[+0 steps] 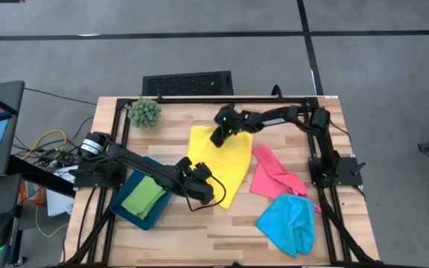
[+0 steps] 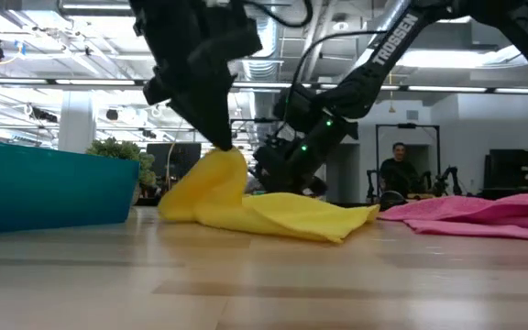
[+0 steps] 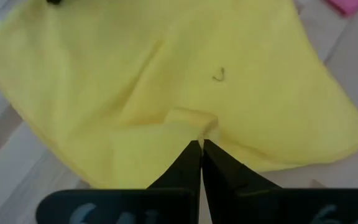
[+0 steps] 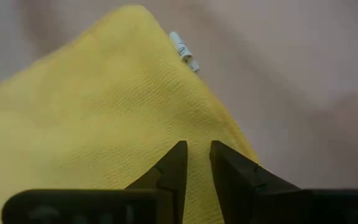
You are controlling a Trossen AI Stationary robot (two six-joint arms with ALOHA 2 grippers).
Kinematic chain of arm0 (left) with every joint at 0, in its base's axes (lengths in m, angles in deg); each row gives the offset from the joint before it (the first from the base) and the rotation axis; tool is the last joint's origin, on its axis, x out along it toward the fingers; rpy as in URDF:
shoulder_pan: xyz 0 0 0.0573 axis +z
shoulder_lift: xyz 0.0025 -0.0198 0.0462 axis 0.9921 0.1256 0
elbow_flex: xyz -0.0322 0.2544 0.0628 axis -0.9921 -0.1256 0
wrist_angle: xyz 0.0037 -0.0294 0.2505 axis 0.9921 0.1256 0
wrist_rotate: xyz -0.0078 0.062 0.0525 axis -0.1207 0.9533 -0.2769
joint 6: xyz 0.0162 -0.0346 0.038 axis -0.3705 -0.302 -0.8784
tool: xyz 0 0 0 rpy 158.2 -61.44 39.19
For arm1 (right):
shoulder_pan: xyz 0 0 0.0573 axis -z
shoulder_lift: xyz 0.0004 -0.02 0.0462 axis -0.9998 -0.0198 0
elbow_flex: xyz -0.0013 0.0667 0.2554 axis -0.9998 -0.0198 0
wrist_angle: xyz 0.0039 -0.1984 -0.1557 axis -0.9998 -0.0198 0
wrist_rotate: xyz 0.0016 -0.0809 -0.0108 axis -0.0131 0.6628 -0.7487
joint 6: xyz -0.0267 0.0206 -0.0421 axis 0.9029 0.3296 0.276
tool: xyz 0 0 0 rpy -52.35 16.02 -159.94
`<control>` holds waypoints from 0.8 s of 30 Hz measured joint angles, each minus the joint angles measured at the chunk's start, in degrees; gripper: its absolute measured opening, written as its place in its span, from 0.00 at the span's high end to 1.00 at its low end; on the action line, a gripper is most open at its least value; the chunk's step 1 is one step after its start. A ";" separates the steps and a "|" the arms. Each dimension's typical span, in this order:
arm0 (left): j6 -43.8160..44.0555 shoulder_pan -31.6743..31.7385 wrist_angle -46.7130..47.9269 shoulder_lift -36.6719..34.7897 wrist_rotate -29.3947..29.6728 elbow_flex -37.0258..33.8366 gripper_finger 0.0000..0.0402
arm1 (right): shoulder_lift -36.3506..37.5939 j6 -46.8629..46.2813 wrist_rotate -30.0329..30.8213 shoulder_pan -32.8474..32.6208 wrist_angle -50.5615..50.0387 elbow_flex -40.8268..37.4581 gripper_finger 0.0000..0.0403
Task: Fold microfiber towels
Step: Fold the yellow microfiber towel
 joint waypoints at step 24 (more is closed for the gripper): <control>0.62 0.71 -16.55 0.04 -2.78 -10.72 1.00 | 43.73 -5.45 4.11 -15.89 -12.32 -26.93 0.76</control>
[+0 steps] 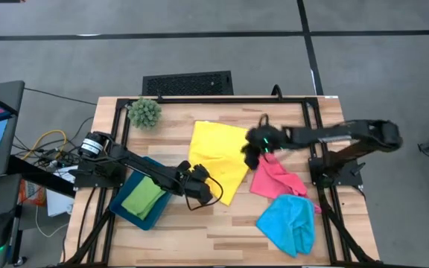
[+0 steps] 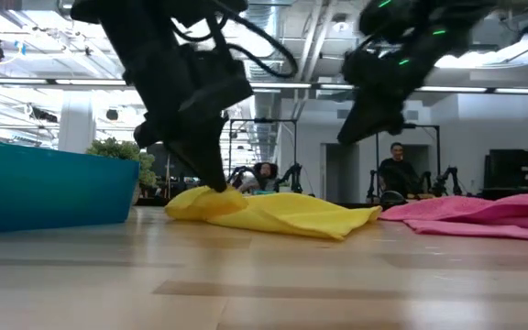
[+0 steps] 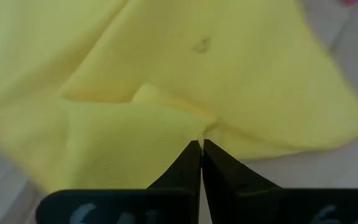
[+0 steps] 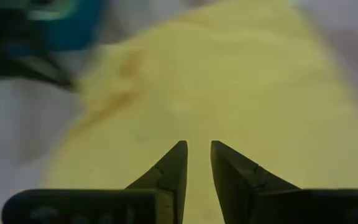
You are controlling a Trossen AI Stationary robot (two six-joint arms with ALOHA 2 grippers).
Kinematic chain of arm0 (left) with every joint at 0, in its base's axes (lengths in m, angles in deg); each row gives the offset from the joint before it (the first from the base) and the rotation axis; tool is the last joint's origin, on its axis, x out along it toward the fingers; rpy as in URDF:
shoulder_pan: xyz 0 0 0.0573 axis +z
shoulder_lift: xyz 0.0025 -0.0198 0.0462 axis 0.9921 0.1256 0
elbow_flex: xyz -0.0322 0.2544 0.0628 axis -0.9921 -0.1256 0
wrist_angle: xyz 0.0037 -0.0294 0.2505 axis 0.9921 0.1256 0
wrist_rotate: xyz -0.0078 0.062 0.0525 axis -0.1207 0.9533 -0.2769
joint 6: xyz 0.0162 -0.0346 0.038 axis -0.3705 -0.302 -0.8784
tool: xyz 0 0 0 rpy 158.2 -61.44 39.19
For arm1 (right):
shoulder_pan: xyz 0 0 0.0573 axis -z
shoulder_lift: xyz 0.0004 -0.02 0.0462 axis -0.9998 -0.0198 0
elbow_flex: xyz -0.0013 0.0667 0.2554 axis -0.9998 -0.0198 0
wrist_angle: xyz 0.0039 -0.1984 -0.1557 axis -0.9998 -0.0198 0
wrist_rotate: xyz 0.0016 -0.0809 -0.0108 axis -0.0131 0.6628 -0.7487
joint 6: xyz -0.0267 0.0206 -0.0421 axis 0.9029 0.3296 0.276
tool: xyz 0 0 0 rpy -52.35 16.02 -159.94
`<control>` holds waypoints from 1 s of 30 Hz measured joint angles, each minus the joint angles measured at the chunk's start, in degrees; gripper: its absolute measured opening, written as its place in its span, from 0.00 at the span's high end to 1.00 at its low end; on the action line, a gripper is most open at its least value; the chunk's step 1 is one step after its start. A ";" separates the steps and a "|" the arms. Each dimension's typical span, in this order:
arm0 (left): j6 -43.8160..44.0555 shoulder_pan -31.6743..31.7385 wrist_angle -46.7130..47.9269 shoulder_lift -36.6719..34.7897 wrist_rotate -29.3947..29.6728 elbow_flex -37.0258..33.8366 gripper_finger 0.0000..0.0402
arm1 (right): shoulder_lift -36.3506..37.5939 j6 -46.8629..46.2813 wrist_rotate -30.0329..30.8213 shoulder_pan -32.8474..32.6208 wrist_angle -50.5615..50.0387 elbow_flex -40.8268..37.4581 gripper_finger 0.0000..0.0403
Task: Fold microfiber towels
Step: Fold the yellow microfiber towel
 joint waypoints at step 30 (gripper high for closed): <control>-11.27 0.00 -7.31 0.04 -5.40 0.04 1.00 | -32.98 -14.13 16.60 -33.70 15.20 8.14 0.57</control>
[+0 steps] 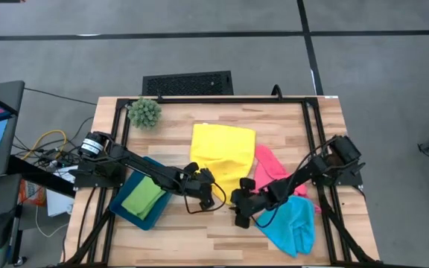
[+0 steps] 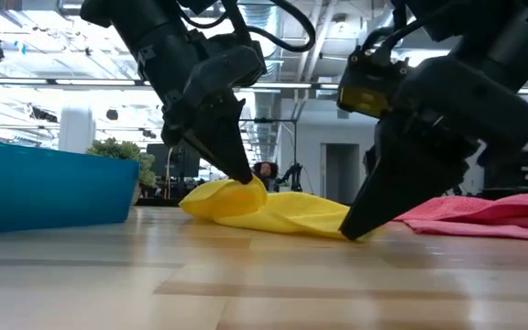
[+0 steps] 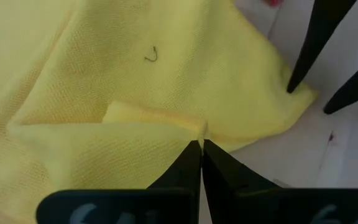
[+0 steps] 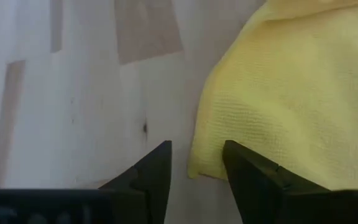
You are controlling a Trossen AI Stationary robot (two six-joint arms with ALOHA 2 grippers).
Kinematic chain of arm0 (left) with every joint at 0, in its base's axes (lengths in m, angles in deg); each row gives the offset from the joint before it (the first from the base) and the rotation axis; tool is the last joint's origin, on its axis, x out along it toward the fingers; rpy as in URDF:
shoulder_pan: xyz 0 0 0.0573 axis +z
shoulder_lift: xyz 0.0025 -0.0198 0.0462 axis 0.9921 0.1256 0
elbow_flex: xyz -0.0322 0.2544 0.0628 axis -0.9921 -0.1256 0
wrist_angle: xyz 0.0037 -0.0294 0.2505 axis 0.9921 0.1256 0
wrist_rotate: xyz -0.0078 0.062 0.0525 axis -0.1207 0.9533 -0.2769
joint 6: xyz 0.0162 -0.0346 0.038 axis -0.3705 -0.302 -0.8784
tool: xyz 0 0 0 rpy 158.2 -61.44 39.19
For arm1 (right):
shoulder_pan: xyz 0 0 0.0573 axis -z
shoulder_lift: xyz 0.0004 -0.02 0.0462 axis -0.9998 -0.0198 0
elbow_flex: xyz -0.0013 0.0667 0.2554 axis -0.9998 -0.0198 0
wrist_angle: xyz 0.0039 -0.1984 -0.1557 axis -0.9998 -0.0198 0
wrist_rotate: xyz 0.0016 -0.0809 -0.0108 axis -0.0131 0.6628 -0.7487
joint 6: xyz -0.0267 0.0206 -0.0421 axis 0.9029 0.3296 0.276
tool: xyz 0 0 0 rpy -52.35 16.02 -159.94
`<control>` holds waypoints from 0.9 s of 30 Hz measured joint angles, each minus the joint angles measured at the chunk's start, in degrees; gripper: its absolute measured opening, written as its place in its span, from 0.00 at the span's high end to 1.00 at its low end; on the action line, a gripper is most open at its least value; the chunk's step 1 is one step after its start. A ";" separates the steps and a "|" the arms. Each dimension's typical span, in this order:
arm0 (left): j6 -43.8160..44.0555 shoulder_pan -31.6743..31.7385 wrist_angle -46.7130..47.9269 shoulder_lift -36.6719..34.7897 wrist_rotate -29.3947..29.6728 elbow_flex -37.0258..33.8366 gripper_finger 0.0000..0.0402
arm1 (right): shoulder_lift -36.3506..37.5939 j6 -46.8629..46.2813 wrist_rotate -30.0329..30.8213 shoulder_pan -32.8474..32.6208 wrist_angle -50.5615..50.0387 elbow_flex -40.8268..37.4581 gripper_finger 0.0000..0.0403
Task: Fold microfiber towels
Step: Fold the yellow microfiber towel
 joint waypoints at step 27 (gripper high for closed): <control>1.21 0.00 0.34 -9.34 -4.60 0.46 1.00 | 20.38 -5.69 0.78 1.73 -22.75 -0.50 0.96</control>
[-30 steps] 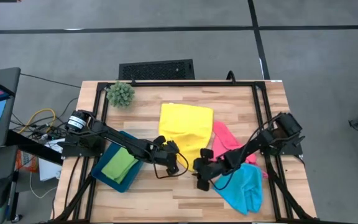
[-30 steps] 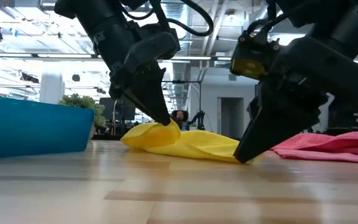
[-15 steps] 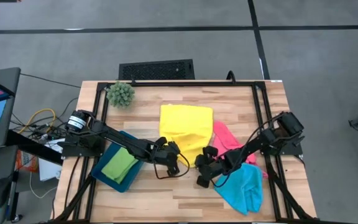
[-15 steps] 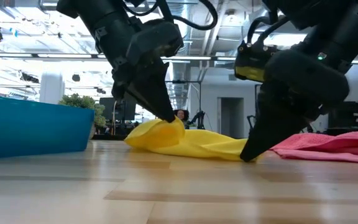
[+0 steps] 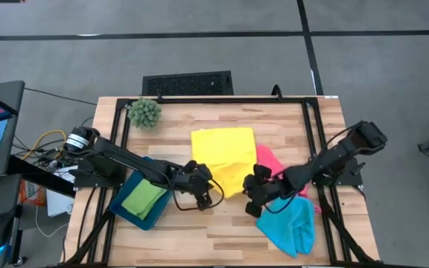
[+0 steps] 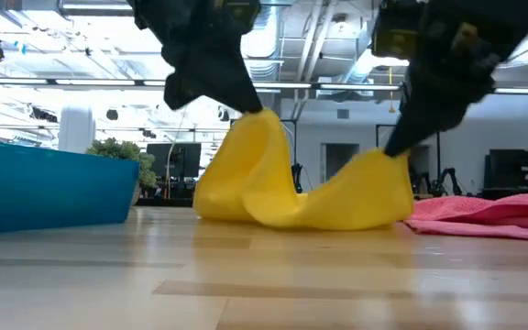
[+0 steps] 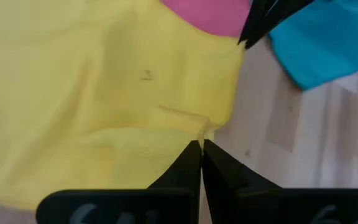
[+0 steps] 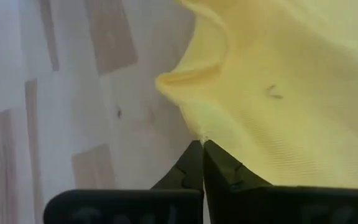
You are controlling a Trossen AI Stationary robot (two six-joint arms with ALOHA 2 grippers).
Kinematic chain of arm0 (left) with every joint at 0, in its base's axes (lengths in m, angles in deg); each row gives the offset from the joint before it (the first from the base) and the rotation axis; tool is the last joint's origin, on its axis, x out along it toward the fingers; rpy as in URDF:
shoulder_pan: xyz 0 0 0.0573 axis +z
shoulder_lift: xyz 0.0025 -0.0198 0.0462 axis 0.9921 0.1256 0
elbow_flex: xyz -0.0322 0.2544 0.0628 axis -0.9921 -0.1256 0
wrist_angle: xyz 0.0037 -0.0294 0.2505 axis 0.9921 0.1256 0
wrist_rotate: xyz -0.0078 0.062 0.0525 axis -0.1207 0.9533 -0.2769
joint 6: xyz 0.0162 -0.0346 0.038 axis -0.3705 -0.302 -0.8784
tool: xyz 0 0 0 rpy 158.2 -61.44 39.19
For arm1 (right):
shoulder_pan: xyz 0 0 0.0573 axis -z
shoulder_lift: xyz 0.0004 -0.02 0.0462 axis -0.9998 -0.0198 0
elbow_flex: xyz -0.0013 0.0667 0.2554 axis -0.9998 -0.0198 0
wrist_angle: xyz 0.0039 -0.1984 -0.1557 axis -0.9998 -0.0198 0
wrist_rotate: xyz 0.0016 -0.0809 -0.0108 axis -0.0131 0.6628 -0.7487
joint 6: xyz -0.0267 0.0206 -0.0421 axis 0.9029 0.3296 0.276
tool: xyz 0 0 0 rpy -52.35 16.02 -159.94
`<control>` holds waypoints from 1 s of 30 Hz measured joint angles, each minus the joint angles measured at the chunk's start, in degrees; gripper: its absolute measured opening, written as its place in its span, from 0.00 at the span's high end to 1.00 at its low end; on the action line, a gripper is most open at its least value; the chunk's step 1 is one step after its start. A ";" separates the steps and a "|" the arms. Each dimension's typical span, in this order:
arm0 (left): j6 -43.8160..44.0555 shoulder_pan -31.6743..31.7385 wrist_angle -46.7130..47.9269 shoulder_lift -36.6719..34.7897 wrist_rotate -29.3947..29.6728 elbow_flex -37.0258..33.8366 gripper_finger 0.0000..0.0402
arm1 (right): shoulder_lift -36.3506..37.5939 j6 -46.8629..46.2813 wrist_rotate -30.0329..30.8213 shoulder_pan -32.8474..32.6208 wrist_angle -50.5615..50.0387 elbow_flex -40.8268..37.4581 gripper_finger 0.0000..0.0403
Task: Fold microfiber towels
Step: Fold the yellow microfiber towel
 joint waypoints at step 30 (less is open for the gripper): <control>9.61 2.92 21.79 -4.45 13.42 -0.02 1.00 | 11.78 15.43 -6.35 20.89 -17.43 -0.15 0.94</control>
